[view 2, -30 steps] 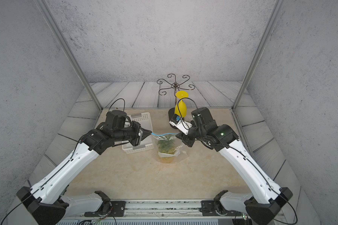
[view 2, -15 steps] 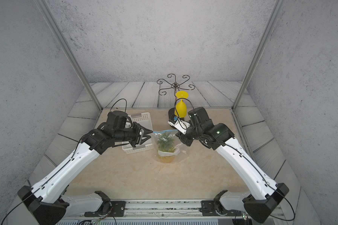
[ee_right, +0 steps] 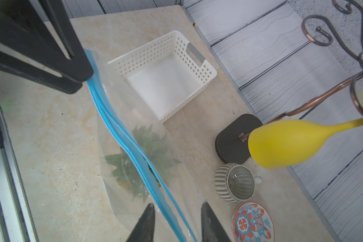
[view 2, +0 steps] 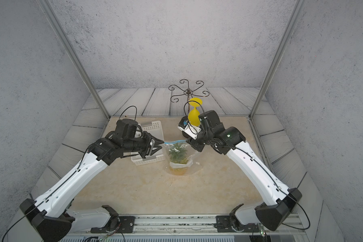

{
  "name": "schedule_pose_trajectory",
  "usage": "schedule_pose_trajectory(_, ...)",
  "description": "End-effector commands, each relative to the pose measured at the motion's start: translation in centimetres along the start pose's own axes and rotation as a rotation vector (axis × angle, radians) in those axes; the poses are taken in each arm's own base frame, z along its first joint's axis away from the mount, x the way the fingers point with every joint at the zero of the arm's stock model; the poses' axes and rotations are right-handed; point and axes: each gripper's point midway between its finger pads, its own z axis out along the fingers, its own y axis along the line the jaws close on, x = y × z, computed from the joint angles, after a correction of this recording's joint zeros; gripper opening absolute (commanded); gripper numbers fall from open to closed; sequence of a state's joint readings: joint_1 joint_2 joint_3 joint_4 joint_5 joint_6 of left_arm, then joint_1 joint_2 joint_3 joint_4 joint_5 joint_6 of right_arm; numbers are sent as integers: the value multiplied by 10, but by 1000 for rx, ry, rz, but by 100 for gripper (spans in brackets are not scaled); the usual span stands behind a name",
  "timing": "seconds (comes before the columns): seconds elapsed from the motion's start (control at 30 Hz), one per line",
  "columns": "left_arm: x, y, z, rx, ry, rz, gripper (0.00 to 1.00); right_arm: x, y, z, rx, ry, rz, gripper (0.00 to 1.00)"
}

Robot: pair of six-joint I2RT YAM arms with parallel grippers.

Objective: Open the zip-top bag and take out the pineapple
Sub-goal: Open the zipper of the food storage bag at the center of the board.

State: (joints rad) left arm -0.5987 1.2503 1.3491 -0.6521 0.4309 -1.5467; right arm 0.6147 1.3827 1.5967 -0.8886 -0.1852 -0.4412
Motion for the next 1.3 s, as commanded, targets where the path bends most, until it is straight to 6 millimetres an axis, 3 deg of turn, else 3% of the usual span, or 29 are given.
schedule_pose_trajectory(0.0, 3, -9, -7, 16, -6, 35, 31, 8, -2, 7, 3, 41, -18, 37)
schedule_pose_trajectory(0.17, 3, -10, -7, 15, -7, 41, 31, 11, -13, 12, 51, 67, -48, 37)
schedule_pose_trajectory(0.53, 2, -14, -8, 6, -10, 62, 31, -10, -15, 4, 36, 19, -32, 40)
schedule_pose_trajectory(0.73, 2, -17, -10, 3, -14, 75, 30, 3, -12, 15, 25, 55, -42, 40)
schedule_pose_trajectory(1.0, 4, -18, -16, -30, -23, 123, 31, 5, -14, 15, 40, 61, -44, 42)
schedule_pose_trajectory(1.27, 15, -13, -20, -53, 0, 151, 32, 18, -14, 33, 31, 112, -56, 43)
